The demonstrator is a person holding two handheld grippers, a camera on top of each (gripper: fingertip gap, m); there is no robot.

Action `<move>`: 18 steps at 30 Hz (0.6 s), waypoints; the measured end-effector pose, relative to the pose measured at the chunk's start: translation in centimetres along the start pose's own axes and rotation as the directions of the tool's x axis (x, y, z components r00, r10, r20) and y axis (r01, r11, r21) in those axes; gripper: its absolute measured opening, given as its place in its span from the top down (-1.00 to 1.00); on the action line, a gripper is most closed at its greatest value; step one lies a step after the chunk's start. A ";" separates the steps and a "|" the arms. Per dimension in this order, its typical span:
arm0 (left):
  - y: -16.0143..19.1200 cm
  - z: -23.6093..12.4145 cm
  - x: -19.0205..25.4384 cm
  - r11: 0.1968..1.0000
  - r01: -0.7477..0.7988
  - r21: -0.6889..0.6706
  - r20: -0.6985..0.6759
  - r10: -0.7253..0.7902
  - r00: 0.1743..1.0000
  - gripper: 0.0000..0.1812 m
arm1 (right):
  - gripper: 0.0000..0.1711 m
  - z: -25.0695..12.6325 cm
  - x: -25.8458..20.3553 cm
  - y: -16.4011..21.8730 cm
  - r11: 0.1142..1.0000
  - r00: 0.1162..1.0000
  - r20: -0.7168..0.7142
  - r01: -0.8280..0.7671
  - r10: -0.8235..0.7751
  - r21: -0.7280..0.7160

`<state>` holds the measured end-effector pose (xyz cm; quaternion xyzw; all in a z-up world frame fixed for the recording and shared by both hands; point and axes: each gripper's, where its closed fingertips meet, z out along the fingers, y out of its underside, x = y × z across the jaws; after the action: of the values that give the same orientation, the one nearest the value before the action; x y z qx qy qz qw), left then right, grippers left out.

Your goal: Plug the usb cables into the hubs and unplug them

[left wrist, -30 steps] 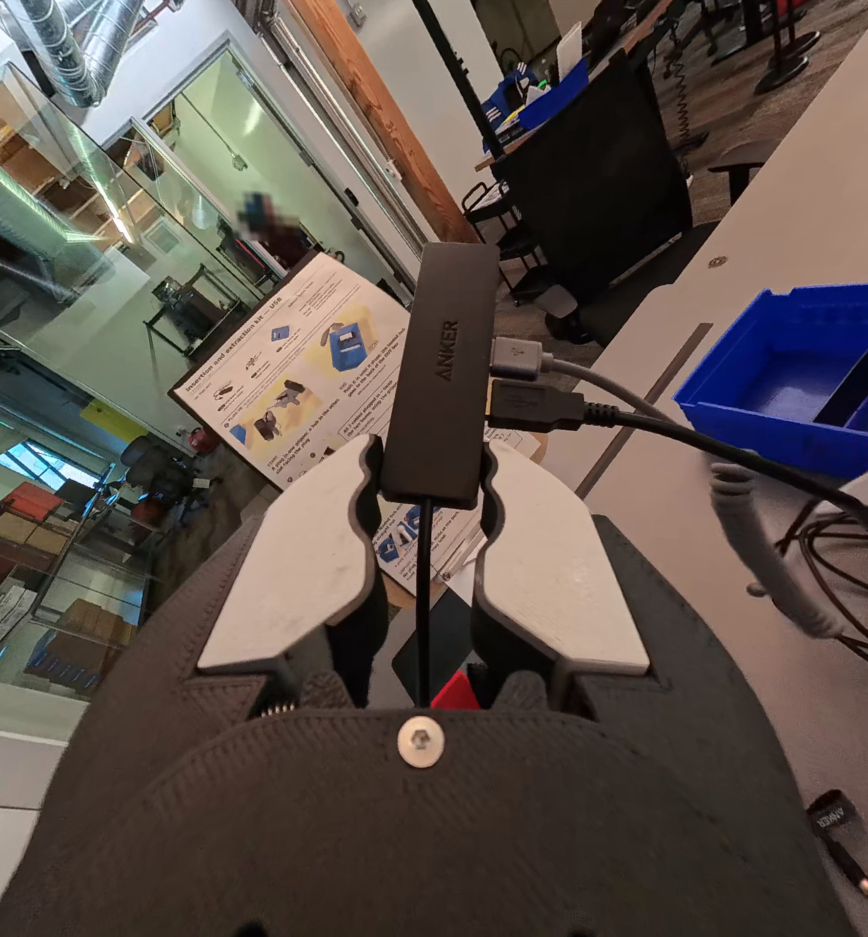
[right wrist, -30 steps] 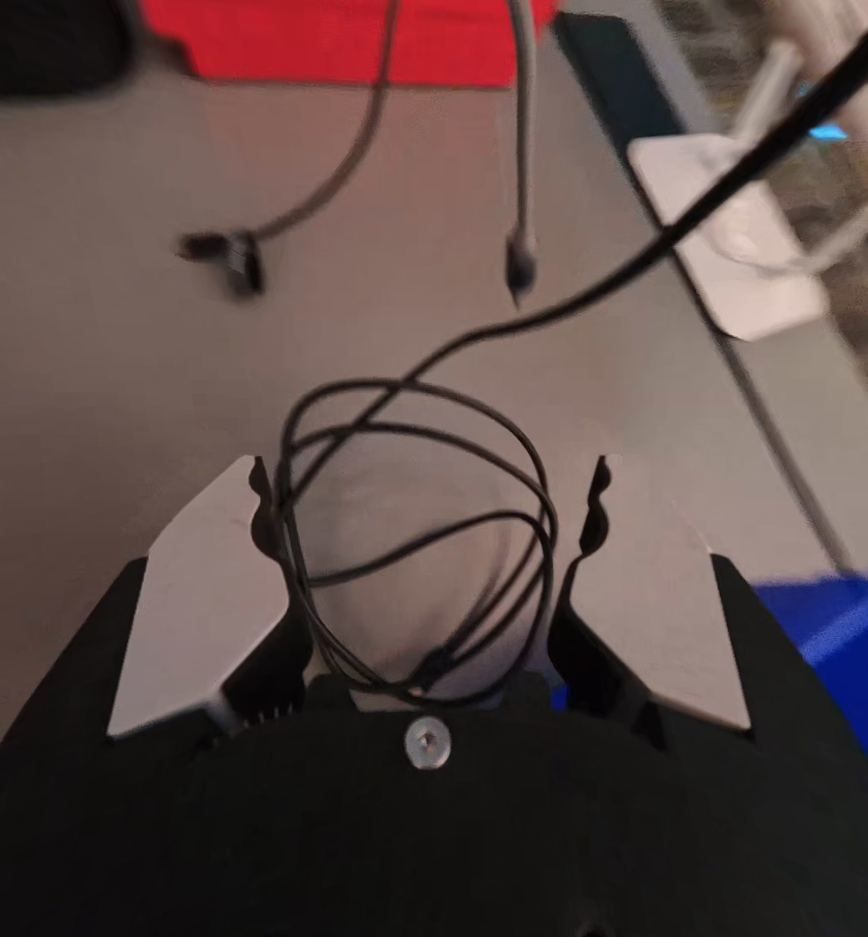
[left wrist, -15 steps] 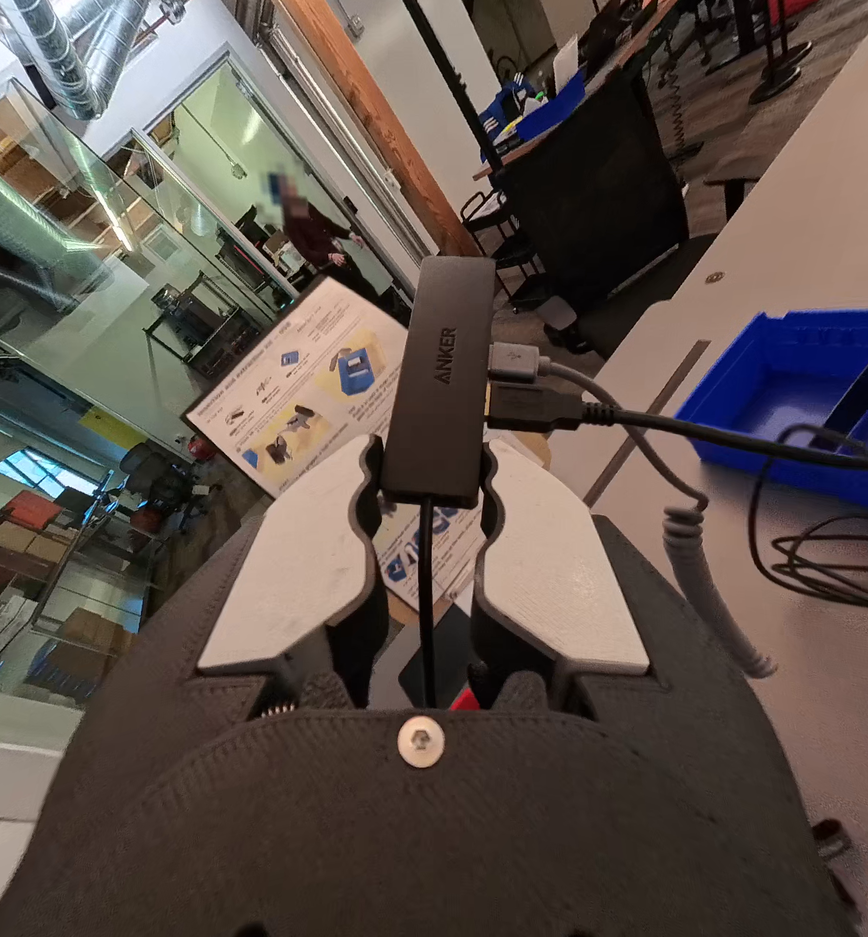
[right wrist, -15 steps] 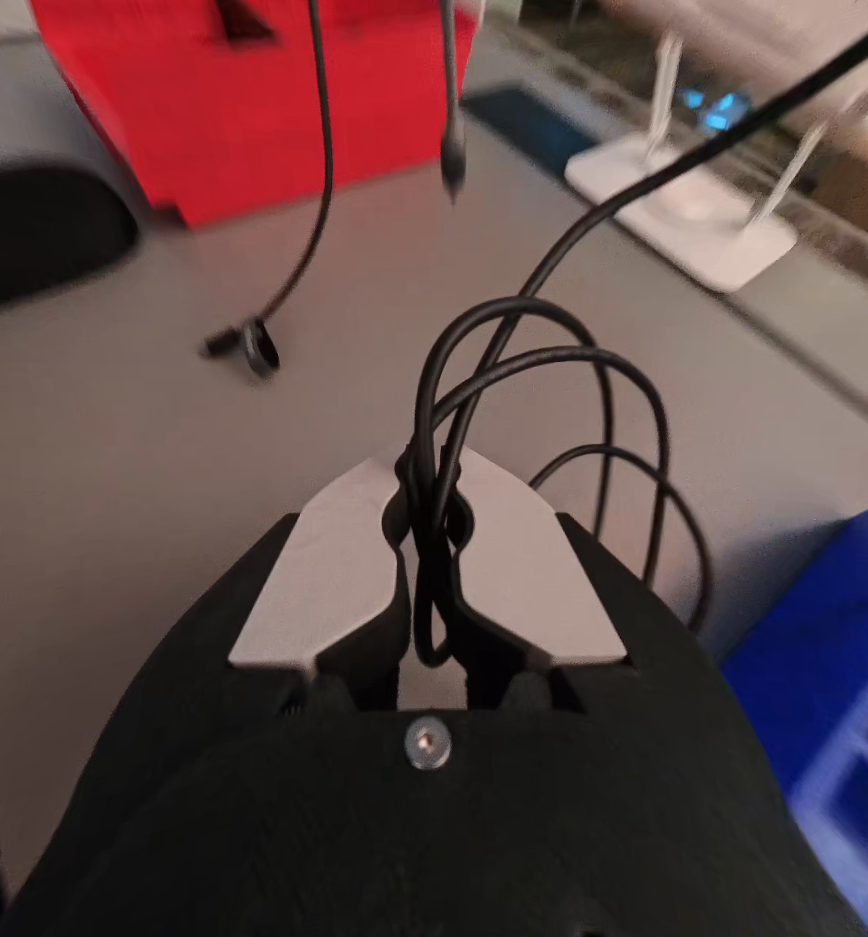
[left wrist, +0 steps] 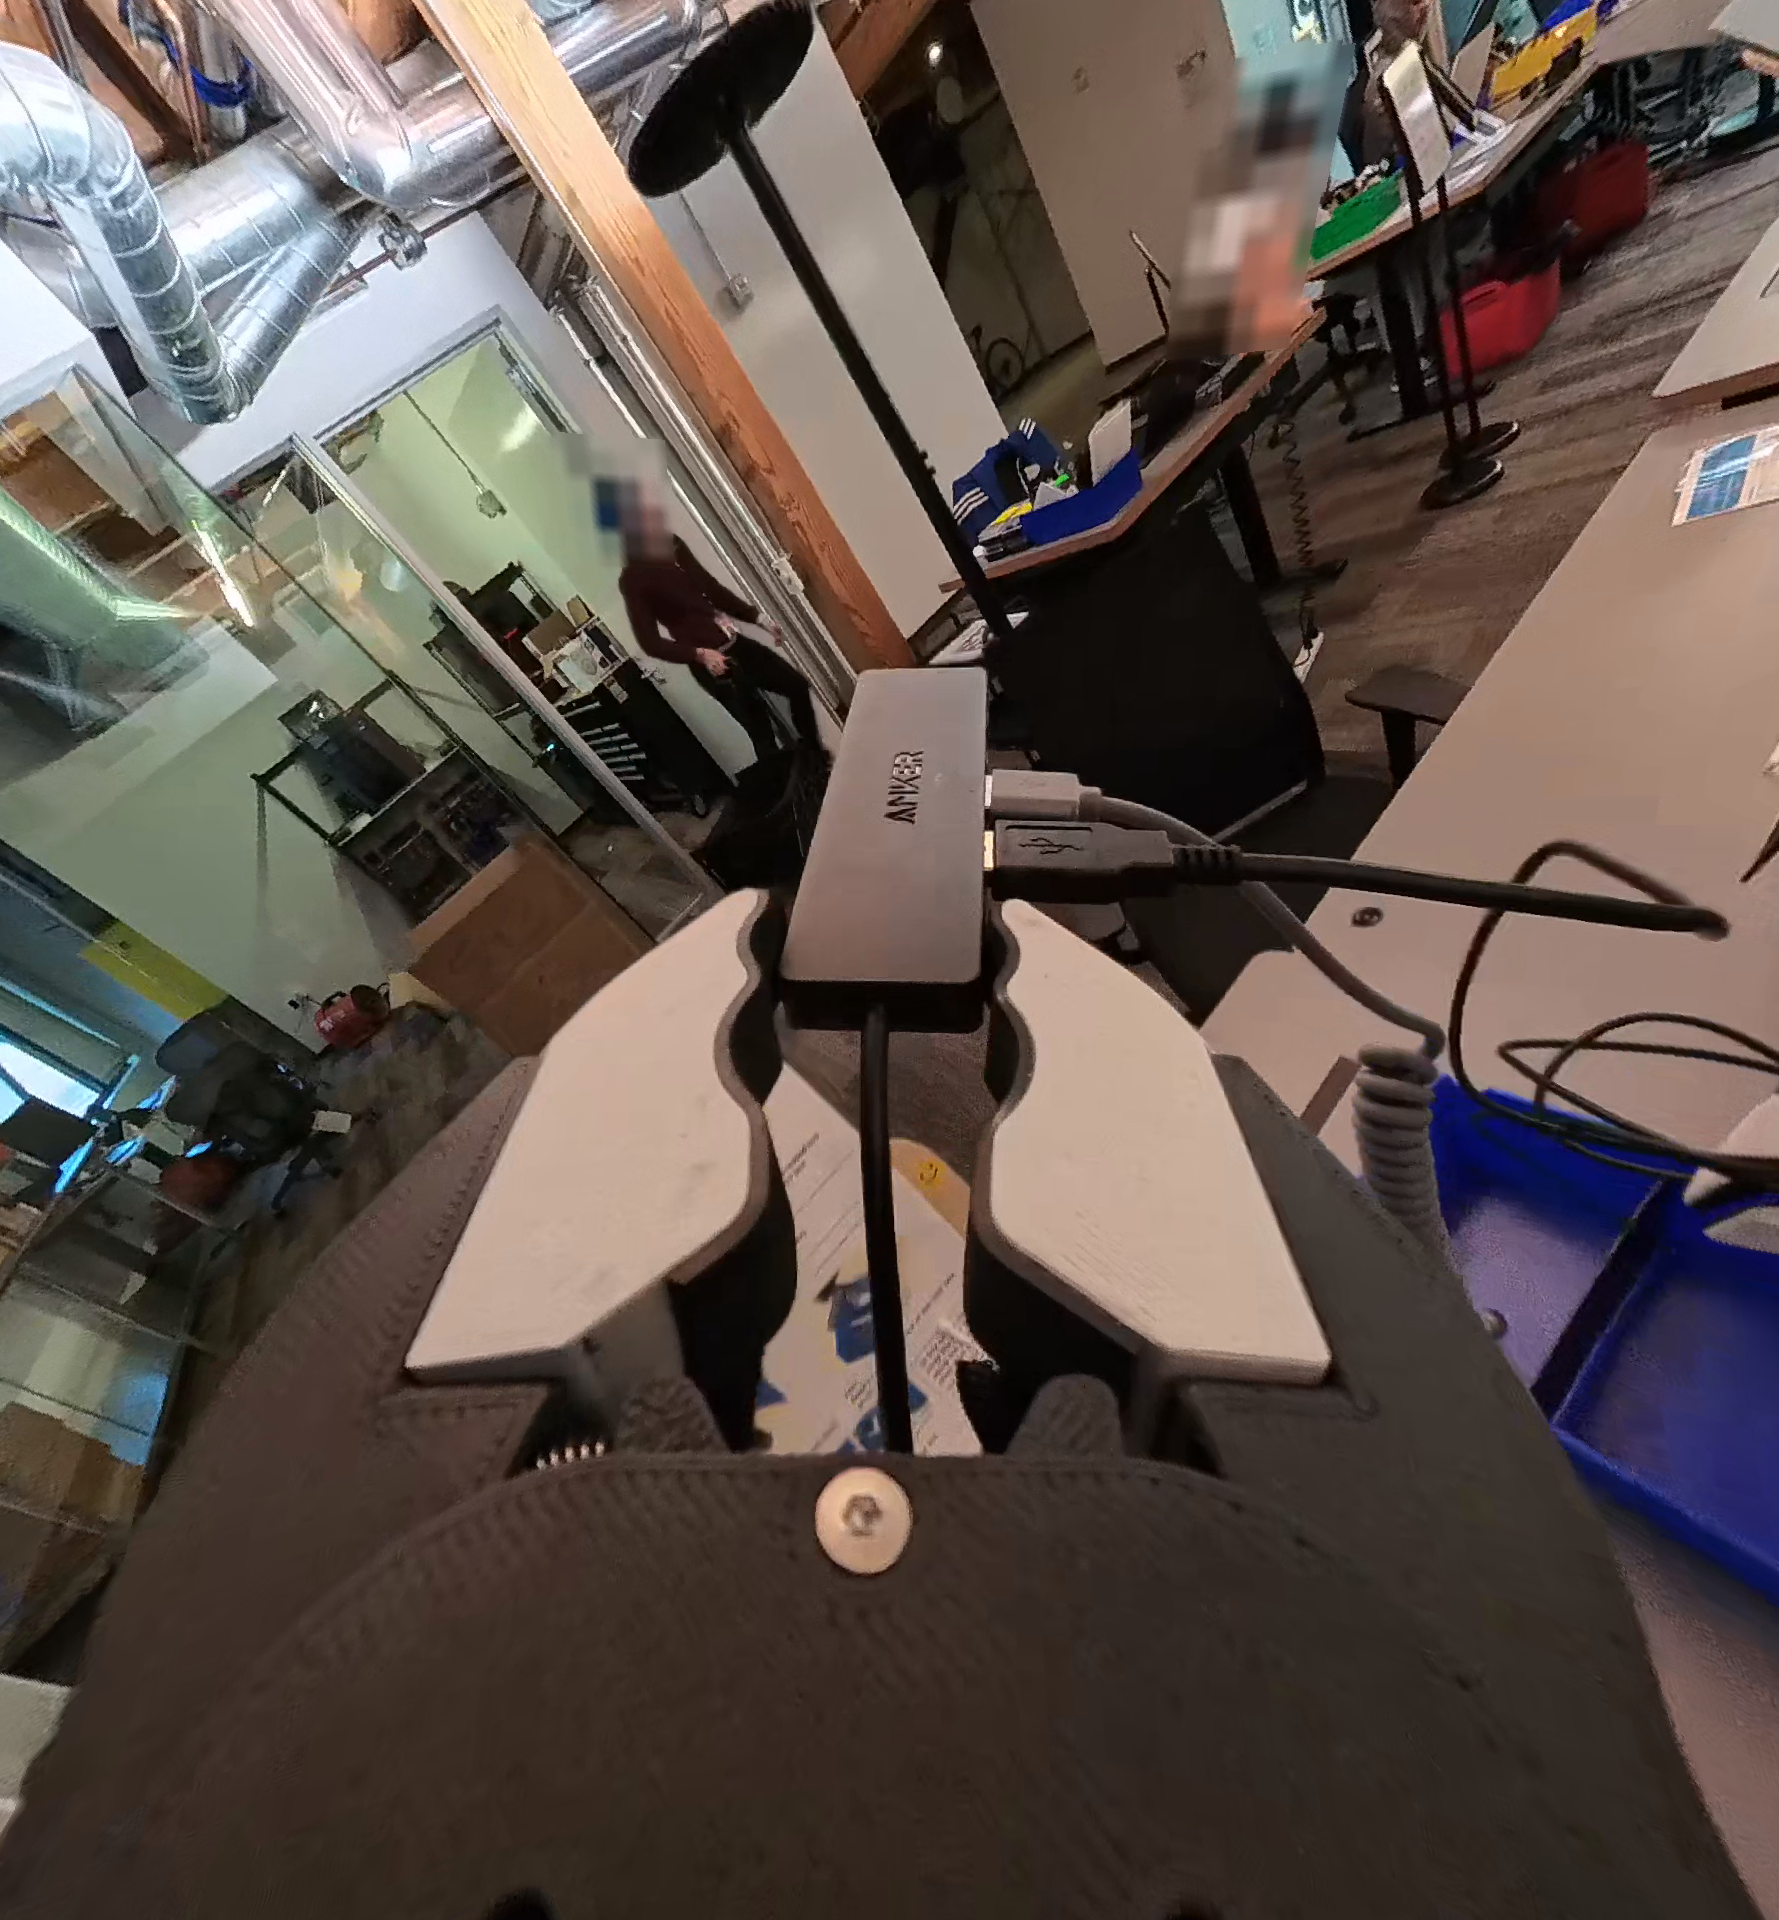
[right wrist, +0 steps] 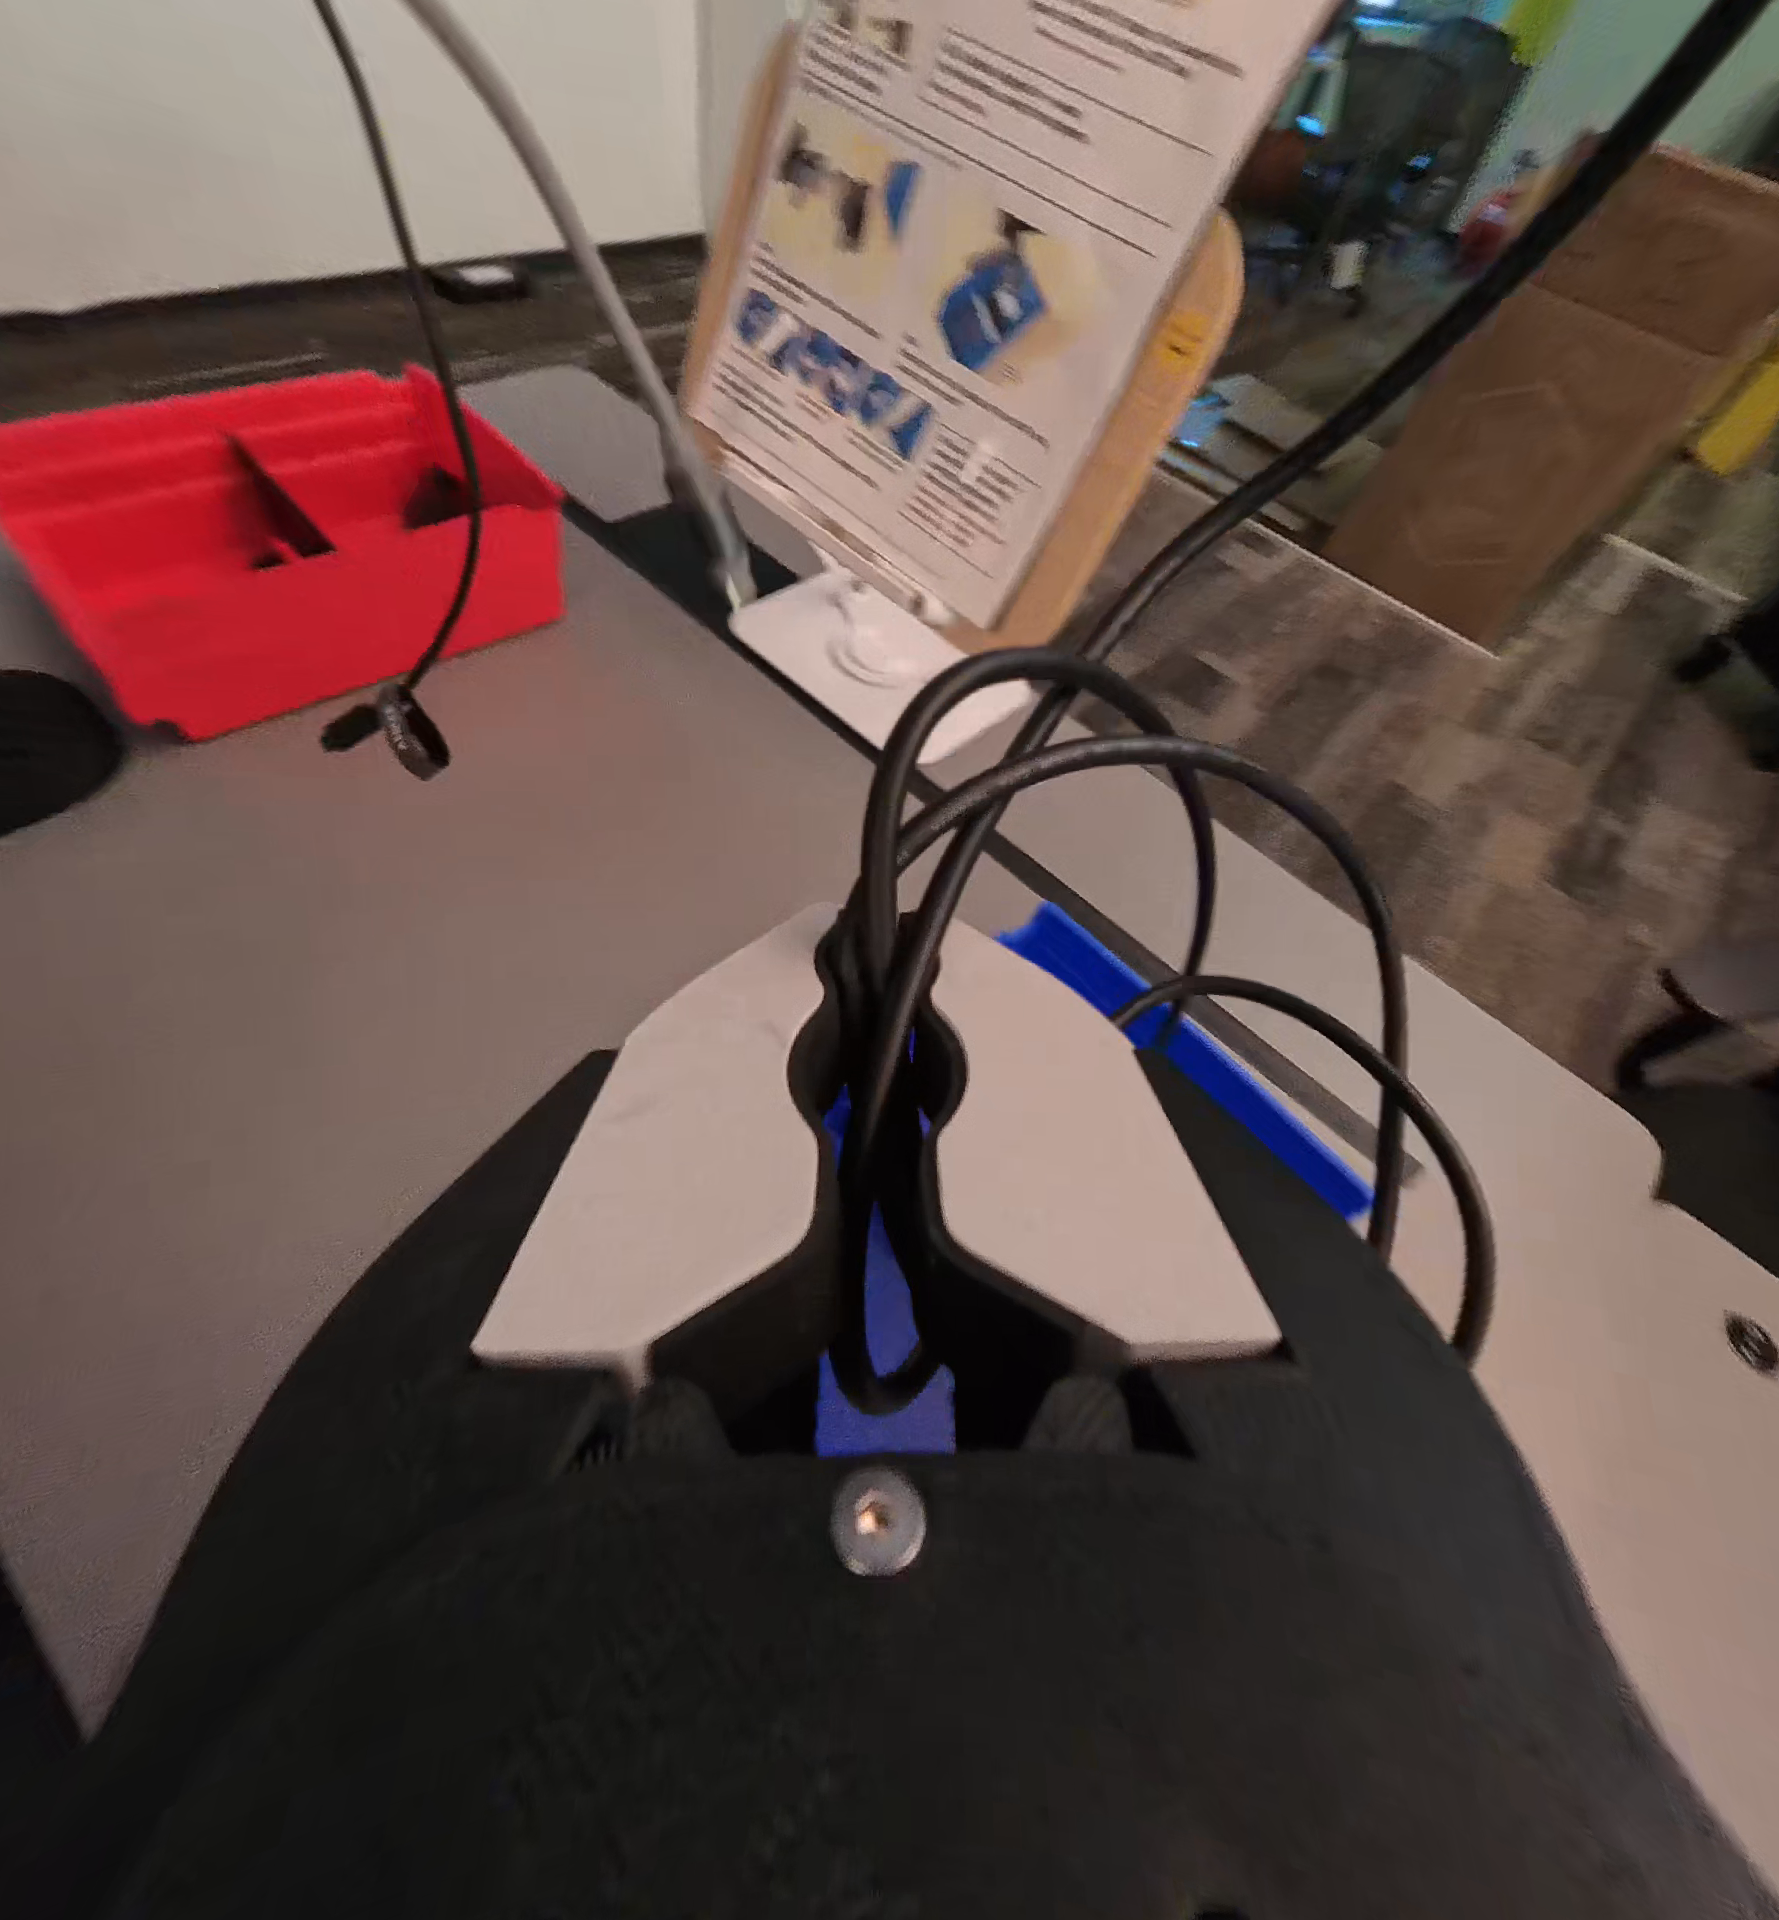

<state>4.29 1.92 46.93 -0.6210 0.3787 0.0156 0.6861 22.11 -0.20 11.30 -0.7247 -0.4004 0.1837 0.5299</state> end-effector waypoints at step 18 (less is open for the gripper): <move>-4.7 20.0 11.5 0.991 -0.130 -0.011 -0.072 0.129 0.989 0.61 | 0.90 -0.6 7.0 5.1 0.979 0.988 -0.126 -0.065 0.090 0.191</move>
<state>24.76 12.96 43.52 -0.6007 0.4423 0.0411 0.6648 28.77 4.25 7.96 -0.6976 -0.3162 0.1918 0.6136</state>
